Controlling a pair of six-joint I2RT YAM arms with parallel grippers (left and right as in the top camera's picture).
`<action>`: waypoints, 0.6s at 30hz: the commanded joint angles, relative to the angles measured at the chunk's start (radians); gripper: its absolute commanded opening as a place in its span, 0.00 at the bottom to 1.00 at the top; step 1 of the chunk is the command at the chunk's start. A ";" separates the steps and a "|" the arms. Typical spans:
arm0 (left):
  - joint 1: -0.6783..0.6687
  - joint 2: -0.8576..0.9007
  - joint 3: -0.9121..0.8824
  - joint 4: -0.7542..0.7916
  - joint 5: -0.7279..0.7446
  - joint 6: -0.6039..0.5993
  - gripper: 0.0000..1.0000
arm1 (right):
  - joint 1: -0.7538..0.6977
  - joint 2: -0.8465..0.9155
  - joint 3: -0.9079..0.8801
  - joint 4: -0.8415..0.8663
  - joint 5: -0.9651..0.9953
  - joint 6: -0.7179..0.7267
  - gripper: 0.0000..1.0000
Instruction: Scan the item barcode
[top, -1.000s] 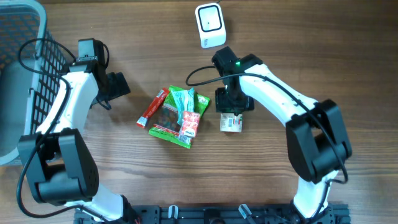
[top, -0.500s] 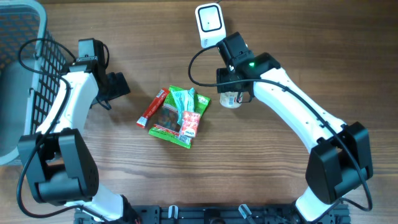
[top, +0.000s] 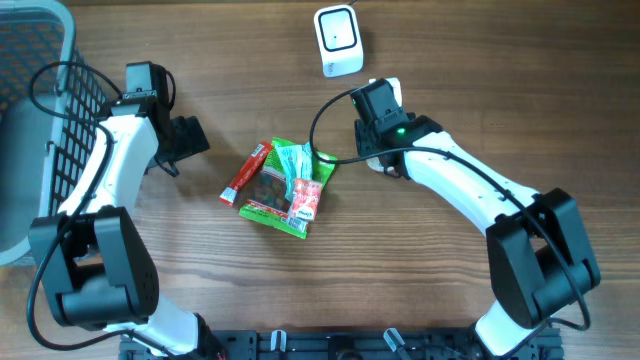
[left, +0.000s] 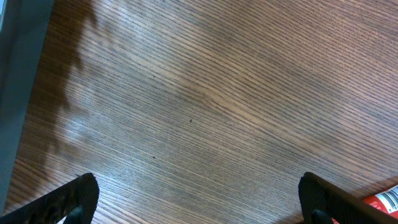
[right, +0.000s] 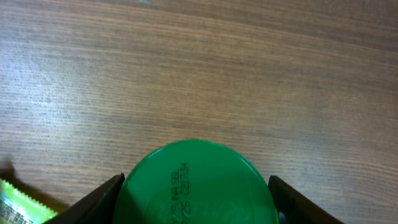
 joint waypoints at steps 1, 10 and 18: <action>0.005 -0.017 0.016 0.000 0.006 0.009 1.00 | 0.003 -0.024 -0.017 -0.002 0.015 -0.013 0.61; 0.005 -0.017 0.016 0.000 0.006 0.009 1.00 | 0.003 -0.088 -0.016 -0.034 -0.055 0.015 0.77; 0.005 -0.017 0.016 0.000 0.006 0.009 1.00 | 0.003 -0.306 -0.007 -0.163 -0.075 0.014 1.00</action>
